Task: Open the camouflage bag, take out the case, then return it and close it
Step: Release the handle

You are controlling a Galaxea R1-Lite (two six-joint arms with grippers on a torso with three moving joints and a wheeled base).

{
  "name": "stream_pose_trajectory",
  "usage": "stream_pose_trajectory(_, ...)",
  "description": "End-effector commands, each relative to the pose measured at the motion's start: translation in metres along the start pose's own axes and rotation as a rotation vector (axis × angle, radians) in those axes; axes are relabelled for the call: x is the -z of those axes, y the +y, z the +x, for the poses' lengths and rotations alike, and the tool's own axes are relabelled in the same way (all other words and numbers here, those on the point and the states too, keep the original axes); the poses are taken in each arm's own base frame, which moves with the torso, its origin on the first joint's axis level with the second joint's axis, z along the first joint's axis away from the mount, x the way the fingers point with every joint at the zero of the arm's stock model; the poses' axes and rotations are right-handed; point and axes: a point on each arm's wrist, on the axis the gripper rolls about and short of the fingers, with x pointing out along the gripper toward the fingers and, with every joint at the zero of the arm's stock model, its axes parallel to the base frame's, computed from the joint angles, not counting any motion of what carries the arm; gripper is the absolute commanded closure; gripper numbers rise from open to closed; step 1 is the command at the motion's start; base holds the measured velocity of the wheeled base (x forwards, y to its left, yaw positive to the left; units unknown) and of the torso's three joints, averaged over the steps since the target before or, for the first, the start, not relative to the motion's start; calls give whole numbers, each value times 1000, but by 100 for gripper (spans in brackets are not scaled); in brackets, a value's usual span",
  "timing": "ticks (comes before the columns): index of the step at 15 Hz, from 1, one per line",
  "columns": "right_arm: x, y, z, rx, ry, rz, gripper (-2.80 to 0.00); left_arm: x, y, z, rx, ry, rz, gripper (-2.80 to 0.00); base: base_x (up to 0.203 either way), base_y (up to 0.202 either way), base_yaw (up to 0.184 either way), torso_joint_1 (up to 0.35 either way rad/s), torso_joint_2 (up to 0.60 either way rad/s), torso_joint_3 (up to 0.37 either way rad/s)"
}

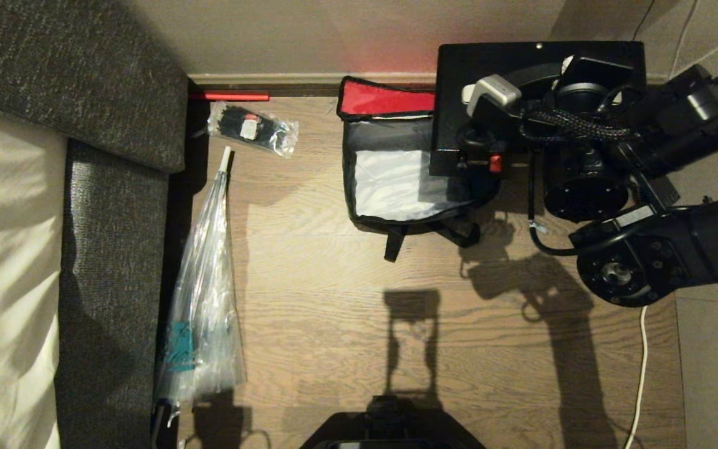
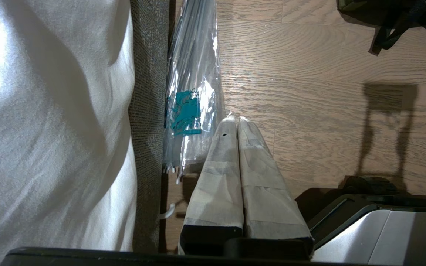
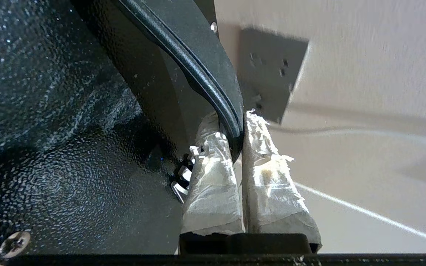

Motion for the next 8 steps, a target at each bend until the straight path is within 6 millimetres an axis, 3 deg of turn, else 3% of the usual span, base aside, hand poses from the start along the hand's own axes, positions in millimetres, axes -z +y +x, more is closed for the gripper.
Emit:
stream_pose_trajectory(1, 11, -6, 4, 15, 30, -11, 0, 0, 0, 0, 0, 1, 0, 0, 0, 0, 0, 0, 0, 0)
stream_pose_trajectory(8, 42, -9, 14, 27, 103, -54, 0, 0, 0, 0, 0, 1, 0, 0, 0, 0, 0, 0, 0, 0)
